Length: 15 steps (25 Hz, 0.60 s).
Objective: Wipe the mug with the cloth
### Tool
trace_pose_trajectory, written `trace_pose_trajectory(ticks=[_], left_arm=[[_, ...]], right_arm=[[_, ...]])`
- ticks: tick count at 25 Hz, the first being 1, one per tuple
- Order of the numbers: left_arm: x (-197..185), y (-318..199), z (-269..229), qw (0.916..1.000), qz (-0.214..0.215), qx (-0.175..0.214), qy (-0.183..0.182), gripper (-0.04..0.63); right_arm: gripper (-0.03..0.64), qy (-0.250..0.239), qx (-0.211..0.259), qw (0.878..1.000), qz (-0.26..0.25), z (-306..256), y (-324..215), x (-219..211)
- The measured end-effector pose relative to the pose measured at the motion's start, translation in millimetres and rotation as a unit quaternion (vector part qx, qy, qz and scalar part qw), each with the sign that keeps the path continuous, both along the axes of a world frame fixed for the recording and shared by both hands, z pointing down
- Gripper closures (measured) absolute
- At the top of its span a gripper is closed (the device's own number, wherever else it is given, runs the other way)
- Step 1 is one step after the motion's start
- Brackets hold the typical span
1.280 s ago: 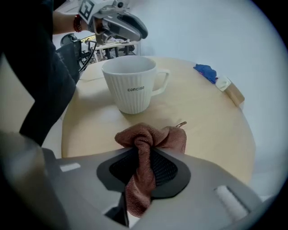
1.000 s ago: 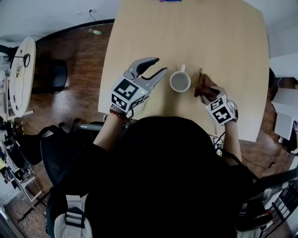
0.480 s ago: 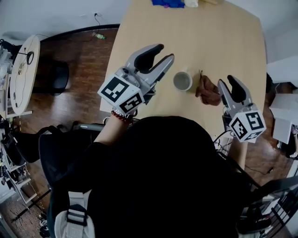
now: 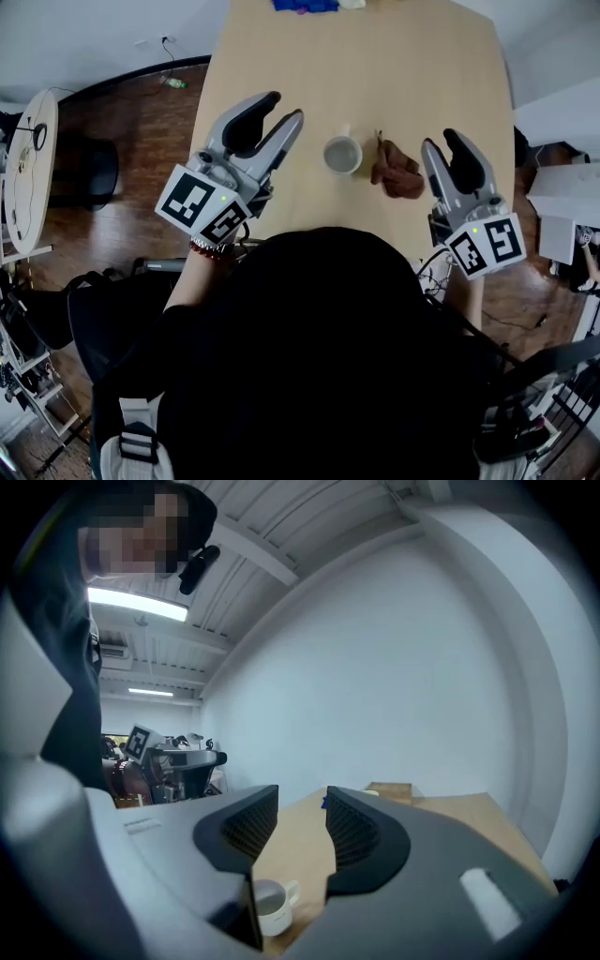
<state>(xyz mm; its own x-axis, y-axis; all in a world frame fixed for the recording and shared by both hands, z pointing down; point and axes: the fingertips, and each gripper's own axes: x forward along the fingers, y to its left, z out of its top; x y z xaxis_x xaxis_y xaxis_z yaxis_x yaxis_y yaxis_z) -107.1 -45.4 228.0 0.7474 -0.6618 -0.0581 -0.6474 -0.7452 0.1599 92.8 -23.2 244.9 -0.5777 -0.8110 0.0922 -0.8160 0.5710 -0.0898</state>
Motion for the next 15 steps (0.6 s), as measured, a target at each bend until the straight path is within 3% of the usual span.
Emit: trace_pose_trajectory(ticks=[6, 15], left_arm=[[-6, 2, -1, 0.9999, -0.006, -0.005, -0.012, 0.436], [-6, -5, 14, 0.9992, -0.019, -0.028, -0.021, 0.436]], right_arm=[[0.459, 0.003, 0.018, 1.0, 0.016, -9, -1, -5], [0.479, 0.027, -0.005, 0.998, 0.064, 6, -9, 23]])
